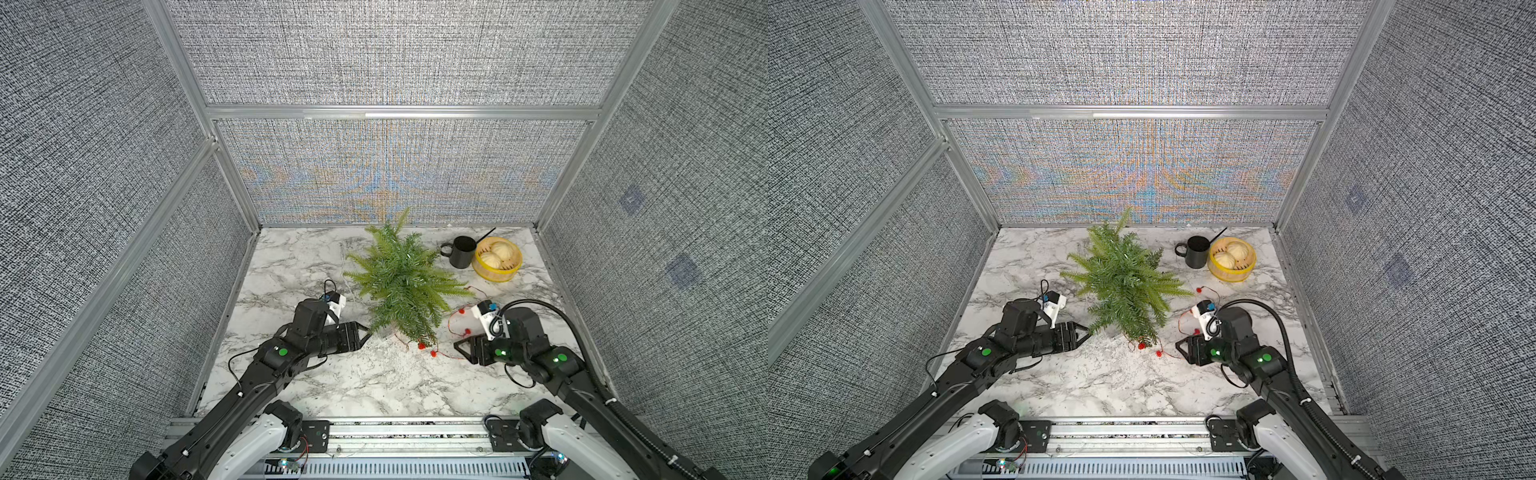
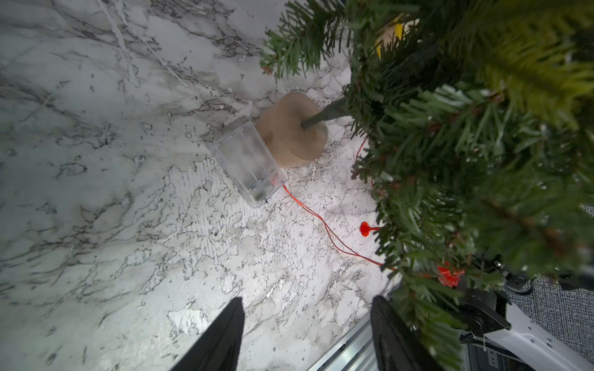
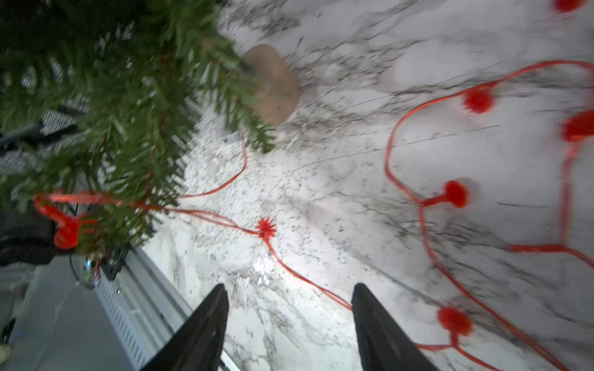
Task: Remove string lights from the small christmas tree
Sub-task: Remove the light string from the Christmas tree.
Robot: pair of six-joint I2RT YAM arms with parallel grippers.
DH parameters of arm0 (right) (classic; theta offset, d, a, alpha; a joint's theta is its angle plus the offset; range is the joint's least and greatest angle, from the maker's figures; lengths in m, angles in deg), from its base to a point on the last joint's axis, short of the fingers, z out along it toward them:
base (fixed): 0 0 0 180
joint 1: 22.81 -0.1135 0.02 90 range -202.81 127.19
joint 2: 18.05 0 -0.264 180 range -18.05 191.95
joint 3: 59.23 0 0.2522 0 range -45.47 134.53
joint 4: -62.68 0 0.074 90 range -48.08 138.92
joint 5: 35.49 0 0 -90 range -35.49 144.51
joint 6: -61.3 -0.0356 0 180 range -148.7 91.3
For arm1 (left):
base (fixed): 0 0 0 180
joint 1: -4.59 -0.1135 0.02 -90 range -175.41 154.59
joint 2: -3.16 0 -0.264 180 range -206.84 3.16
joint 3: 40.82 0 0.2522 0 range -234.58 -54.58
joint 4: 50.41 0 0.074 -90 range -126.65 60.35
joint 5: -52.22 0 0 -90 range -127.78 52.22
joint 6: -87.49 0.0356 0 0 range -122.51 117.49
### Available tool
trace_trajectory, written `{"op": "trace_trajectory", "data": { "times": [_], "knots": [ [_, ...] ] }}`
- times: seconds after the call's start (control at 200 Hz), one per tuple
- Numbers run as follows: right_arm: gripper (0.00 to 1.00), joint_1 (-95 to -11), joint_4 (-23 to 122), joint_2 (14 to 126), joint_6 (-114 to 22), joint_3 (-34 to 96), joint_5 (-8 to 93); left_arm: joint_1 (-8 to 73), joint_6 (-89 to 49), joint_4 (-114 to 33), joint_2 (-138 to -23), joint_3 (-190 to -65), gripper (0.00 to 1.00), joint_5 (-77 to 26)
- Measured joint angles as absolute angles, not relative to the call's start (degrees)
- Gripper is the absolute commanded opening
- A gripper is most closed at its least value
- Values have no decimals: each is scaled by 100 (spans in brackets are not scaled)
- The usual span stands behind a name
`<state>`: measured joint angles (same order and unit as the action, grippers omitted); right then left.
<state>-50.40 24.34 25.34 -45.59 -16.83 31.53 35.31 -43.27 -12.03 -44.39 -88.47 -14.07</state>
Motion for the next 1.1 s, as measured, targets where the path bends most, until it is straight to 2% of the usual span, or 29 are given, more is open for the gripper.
{"op": "trace_trajectory", "data": {
  "times": [0.205, 0.485, 0.6, 0.94, 1.096],
  "knots": [
    [62, -5849, 3608, 3068, -4213, -2096, 2923, 3531, -4512, -1114, -4269, -8607, 64, -1296],
    [56, -5921, 4917, 3898, -3864, -2120, 3015, 3531, -4589, -1103, -4323, -8631, 63, -1143],
    [48, -5921, 5256, 3931, -3791, -2244, 3131, 3531, -4589, -1094, -4317, -8688, 63, -1067],
    [9, -5923, 5407, 3824, -3695, -2305, 3548, 3531, -4646, -1116, -4428, -8812, 62, -924],
    [2, -5993, 5330, 3577, -3776, -2305, 3634, 3531, -4650, -1151, -4417, -8830, 62, -885]
  ]
}}
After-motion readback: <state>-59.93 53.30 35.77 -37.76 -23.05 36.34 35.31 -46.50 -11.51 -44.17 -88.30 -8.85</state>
